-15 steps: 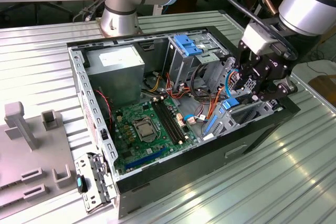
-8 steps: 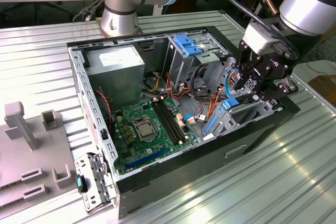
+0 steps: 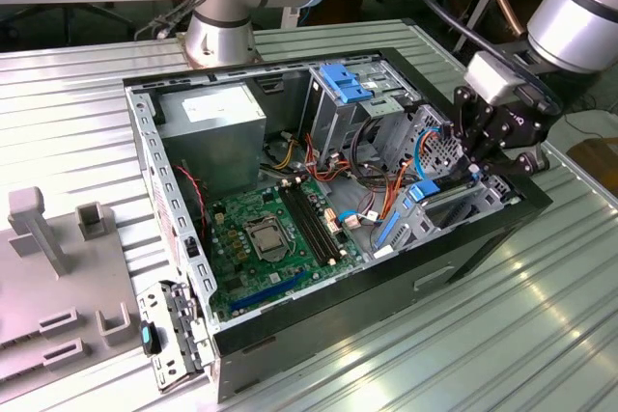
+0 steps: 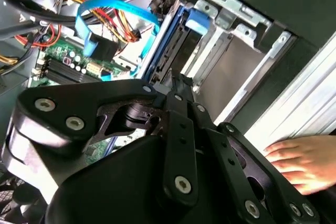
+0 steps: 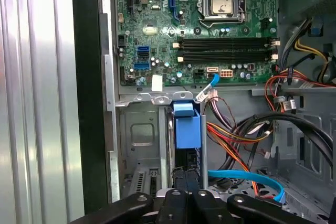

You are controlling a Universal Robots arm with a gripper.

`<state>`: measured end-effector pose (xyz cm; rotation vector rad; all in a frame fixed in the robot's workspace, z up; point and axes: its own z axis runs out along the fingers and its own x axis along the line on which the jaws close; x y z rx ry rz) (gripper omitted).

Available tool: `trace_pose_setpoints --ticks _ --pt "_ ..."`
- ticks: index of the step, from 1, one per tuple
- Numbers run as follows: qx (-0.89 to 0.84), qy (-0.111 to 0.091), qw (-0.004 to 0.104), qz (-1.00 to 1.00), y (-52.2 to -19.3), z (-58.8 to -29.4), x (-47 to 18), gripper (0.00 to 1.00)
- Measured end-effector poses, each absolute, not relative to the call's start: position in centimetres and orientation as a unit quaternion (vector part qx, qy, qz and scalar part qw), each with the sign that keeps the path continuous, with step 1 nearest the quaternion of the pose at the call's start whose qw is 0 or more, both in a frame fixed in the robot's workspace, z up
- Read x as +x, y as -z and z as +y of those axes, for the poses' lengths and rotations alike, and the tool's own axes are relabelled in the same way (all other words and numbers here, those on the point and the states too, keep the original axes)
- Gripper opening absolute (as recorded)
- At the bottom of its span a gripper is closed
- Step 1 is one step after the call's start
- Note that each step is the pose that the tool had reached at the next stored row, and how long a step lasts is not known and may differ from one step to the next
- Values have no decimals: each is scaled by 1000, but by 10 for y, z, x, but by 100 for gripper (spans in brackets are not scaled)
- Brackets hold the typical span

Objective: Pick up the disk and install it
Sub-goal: 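Insert the disk into the insertion slot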

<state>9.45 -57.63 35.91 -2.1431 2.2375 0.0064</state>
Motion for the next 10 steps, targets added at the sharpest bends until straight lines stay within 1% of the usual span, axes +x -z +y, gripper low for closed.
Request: trace_pose_setpoints --ticks 10 --pt "-691 -3 21 722 -344 -574 95 11"
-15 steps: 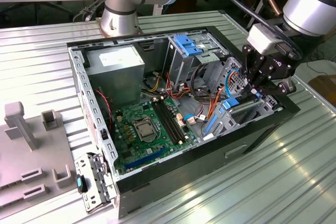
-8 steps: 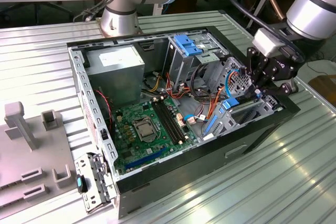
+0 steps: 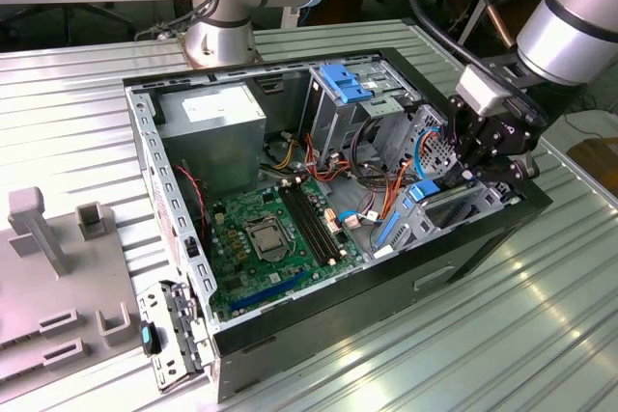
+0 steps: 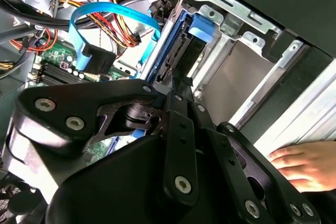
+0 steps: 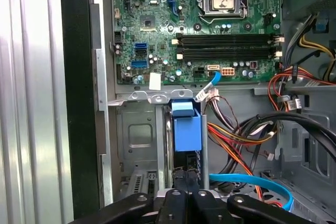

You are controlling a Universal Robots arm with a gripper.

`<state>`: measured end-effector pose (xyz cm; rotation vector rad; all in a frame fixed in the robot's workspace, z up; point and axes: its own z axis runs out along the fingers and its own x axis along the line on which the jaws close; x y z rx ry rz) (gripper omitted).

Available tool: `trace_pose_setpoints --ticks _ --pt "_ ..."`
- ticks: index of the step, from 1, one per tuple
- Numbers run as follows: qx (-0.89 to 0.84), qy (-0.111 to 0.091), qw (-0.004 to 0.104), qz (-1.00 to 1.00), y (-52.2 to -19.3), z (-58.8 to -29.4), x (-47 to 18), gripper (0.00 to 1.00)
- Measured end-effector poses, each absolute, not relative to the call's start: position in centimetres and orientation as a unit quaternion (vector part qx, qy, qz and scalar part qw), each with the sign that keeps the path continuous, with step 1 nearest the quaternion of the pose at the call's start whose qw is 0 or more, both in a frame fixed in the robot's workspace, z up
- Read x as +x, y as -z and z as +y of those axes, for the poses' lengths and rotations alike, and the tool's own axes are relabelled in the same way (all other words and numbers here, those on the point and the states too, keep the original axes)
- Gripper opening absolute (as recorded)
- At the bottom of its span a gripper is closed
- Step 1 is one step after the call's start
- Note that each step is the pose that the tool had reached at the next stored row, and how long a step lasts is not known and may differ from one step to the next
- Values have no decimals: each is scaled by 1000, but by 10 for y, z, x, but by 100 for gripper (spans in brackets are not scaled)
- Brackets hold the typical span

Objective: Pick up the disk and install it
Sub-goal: 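Insert the disk into the insertion slot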

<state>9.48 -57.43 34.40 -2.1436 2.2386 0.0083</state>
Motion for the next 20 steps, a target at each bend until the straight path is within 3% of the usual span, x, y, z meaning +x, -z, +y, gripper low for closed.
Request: trace_pose_setpoints --ticks 10,20 --pt "-691 -3 20 722 -334 -574 95 11" --pt "-691 -3 21 722 -346 -574 95 11"
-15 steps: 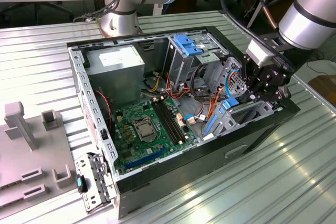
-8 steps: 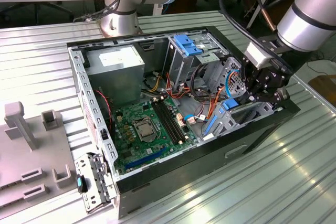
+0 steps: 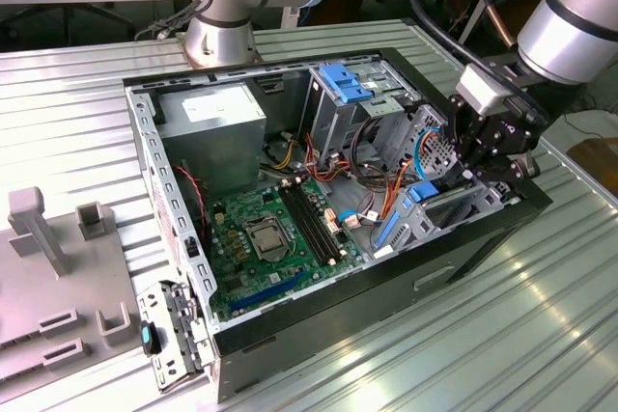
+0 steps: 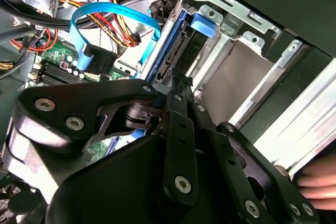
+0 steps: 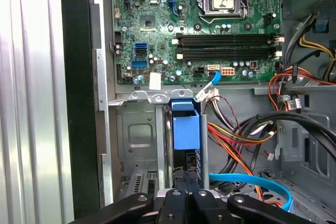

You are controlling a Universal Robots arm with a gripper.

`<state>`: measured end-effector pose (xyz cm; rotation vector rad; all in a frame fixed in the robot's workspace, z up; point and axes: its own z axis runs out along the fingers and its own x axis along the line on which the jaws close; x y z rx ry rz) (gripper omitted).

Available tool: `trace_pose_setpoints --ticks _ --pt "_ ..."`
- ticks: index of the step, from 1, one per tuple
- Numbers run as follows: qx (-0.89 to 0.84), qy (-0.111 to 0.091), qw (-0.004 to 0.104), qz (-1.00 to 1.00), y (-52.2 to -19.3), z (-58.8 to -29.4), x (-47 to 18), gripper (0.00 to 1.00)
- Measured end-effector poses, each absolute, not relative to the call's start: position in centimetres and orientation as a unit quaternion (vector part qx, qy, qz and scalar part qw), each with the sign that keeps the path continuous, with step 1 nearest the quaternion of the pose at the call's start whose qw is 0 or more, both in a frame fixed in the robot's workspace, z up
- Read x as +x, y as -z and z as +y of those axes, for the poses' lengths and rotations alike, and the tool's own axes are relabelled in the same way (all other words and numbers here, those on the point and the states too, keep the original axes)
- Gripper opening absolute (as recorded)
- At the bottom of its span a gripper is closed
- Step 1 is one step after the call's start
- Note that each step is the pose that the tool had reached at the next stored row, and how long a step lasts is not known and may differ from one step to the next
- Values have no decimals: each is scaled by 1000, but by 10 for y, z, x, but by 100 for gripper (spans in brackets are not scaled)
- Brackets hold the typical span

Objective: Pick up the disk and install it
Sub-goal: 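Insert the disk into the insertion slot, then insert the first disk wire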

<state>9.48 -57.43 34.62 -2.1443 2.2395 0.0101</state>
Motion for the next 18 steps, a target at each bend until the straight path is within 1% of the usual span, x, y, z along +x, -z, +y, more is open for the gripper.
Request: trace_pose_setpoints --ticks 11,14,18 --pt "-691 -3 21 722 -346 -574 95 11" --pt "-695 -3 20 719 -355 -574 95 11" --pt "-713 -1 17 701 -357 -574 95 11"
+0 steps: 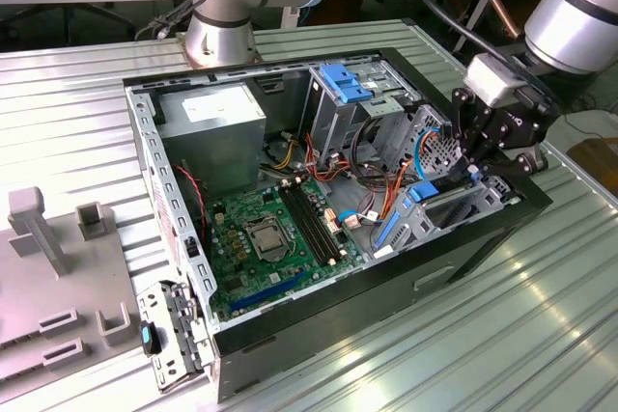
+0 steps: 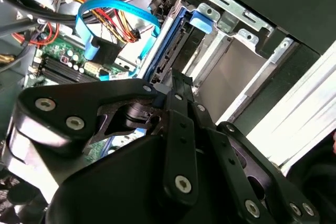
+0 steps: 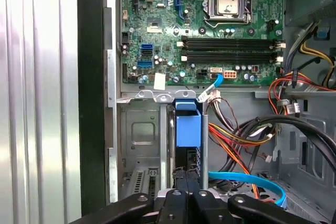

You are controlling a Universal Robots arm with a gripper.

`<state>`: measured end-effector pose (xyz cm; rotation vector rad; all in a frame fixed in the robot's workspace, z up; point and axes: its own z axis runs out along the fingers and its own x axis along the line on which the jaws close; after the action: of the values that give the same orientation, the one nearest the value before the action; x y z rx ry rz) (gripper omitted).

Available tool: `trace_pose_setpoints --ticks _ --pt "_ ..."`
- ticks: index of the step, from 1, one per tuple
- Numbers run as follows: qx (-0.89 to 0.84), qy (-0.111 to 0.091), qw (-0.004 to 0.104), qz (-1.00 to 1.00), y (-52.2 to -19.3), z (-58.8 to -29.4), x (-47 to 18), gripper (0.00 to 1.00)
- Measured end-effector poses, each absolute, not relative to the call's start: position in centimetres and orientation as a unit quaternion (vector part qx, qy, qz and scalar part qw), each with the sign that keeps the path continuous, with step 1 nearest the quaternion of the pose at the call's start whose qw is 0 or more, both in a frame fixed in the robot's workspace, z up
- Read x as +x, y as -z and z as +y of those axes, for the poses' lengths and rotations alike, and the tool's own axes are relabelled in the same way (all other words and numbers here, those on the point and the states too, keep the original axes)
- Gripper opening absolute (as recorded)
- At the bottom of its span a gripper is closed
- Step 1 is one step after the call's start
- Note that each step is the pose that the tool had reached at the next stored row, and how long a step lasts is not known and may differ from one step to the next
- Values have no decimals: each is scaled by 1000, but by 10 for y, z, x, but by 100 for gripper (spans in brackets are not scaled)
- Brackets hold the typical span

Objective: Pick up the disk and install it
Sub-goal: 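Insert the first disk wire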

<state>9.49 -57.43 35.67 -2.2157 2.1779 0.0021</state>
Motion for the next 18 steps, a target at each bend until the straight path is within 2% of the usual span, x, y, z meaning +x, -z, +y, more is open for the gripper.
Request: trace_pose_setpoints --ticks 18 --pt "-797 -7 11 604 -360 -569 129 11"
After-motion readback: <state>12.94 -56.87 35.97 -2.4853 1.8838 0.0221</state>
